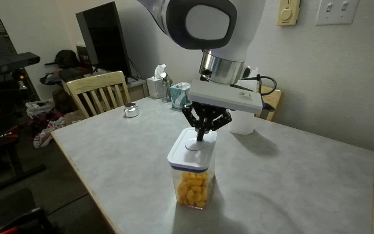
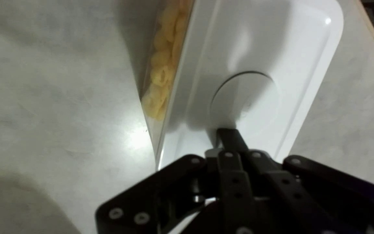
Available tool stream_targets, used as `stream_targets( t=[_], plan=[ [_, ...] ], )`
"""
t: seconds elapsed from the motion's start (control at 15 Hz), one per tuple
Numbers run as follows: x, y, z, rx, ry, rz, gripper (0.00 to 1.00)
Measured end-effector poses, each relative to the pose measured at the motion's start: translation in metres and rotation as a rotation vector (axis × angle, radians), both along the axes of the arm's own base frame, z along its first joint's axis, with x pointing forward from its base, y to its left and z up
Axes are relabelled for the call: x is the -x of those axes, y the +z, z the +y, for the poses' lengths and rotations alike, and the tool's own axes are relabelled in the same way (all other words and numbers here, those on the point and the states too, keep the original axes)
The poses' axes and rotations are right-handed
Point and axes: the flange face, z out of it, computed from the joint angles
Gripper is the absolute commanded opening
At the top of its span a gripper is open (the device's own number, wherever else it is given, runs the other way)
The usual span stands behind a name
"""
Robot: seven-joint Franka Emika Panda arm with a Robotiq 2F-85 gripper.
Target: Place the lid on the container then push the button
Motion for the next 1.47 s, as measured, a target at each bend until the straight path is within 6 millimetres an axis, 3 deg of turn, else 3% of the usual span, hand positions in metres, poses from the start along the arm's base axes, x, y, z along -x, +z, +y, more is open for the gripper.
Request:
stream_targets(
  t=[0.47,0.6,0.67,0.87,0.93,1.0,1.07,1.27,1.33,1.4,1.47],
  plan=[
    [0.000,0.000,0.000,0.000,-0.004,0.002,0.00],
    [0.003,0.001,0.001,-0.002,-0.005,0.005,0.27],
    [0.005,0.000,0.002,-0.003,-0.005,0.007,0.06],
    [0.009,0.002,0.006,-0.006,-0.002,0.011,0.26],
    [0.010,0.003,0.007,-0.007,0.000,0.012,0.27],
    [0.011,0.003,0.008,-0.007,0.000,0.012,0.52],
    [0.011,0.003,0.008,-0.007,-0.001,0.012,0.53],
    [0.008,0.010,0.007,-0.001,-0.006,0.001,0.73],
    [0.008,0.010,0.007,0.001,-0.010,0.002,0.69],
    [0.008,0.010,0.008,0.003,-0.015,0.003,0.37],
    [0.007,0.010,0.008,0.006,-0.020,0.004,0.42]
  ],
)
